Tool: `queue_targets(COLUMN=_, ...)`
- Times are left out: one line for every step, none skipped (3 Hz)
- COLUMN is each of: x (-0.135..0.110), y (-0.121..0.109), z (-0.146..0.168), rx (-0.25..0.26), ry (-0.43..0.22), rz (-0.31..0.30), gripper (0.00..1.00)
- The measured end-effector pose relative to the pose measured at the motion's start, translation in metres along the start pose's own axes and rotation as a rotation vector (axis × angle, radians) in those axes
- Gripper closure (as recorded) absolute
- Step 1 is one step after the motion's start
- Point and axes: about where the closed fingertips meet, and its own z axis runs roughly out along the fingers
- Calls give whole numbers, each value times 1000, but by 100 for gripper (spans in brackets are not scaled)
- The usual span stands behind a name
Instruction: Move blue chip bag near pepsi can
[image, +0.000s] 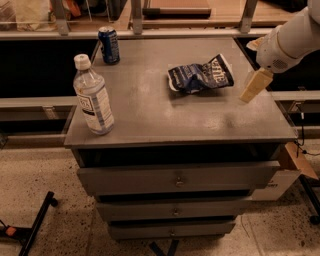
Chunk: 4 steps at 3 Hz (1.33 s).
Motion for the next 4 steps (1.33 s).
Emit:
queue_targets(x=-3, y=-6, z=18, rx=-1, ry=-19, rz=20, gripper=0)
queue_targets(x=-7, y=-11, z=32, rx=-6, ry=-34, rz=31, gripper=0)
queue_targets(x=-9, y=-18, z=46, rx=-11, ry=-36, rz=40, gripper=0)
queue_targets(x=-8, y=-22, z=63, rx=-25, ry=-37, rz=70, gripper=0)
